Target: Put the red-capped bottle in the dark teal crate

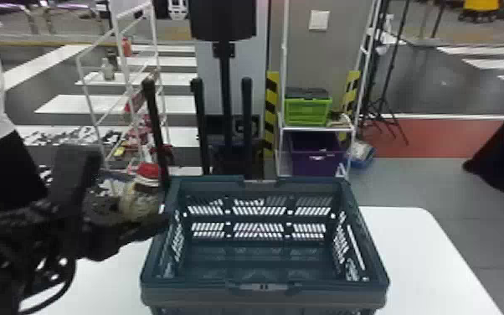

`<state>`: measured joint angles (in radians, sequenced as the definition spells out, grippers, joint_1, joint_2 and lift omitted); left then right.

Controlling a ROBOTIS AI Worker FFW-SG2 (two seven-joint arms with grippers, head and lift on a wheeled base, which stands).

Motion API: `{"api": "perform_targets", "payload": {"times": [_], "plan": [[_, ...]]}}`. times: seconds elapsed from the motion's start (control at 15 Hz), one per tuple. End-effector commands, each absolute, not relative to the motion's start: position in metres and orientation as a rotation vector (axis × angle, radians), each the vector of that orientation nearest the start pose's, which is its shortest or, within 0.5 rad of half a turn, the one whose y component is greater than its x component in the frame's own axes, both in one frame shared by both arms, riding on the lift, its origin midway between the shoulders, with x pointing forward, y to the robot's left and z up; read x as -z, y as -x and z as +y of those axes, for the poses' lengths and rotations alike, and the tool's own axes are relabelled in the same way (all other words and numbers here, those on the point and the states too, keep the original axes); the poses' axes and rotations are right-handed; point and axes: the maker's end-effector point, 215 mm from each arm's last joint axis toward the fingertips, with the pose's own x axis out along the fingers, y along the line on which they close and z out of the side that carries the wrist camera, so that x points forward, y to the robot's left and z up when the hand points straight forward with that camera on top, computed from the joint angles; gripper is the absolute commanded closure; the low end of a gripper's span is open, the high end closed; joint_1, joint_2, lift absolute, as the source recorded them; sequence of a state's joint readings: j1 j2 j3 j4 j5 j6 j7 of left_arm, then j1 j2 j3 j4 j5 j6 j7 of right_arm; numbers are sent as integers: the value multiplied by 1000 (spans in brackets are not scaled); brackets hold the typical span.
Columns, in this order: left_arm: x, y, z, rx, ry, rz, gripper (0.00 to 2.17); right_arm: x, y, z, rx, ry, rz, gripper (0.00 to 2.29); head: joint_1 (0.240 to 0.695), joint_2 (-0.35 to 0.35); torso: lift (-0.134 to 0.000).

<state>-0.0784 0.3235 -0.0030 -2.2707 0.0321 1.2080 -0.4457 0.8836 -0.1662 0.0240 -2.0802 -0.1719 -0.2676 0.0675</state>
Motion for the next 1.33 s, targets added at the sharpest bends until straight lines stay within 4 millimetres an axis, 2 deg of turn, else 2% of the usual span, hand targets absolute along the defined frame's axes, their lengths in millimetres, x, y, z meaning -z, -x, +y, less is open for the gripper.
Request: {"api": "perform_targets", "payload": {"times": [0.0, 0.2, 0.4, 0.67, 0.93, 1.13, 1.27], "plan": [[284, -552, 192, 452, -274, 523, 2145, 386, -314, -217, -142, -73, 117, 151, 499, 0, 0], [297, -580, 146, 564, -345, 585, 2145, 386, -313, -218, -133, -79, 113, 151, 499, 0, 0], [327, -606, 111, 697, -441, 690, 2145, 383, -308, -224, -116, -76, 97, 151, 499, 0, 0], [374, -614, 65, 870, -508, 759, 2145, 383, -304, -228, -103, -79, 86, 151, 499, 0, 0], [416, -618, 40, 967, -557, 759, 2145, 375, -304, -230, -99, -82, 63, 151, 499, 0, 0], [447, -615, 34, 1012, -644, 775, 2145, 375, -303, -230, -96, -85, 60, 151, 499, 0, 0], [457, -615, 33, 1032, -668, 770, 2145, 375, -302, -232, -94, -85, 57, 151, 499, 0, 0]]}}
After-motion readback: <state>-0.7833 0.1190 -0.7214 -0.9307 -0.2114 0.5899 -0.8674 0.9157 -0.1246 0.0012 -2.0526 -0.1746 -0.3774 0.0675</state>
